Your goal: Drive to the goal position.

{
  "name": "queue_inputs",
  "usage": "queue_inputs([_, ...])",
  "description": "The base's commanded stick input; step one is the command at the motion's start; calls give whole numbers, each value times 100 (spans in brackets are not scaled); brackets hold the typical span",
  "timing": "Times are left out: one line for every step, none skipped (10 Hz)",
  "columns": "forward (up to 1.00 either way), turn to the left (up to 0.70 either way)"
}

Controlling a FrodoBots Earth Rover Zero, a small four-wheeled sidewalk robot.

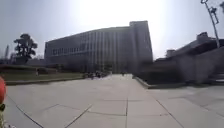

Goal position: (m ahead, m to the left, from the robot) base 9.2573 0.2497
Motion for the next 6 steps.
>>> queue_inputs([70, 0])
queue_inputs([70, 0])
queue_inputs([70, 0])
queue_inputs([70, 0])
queue_inputs([70, 0])
queue_inputs([70, 0])
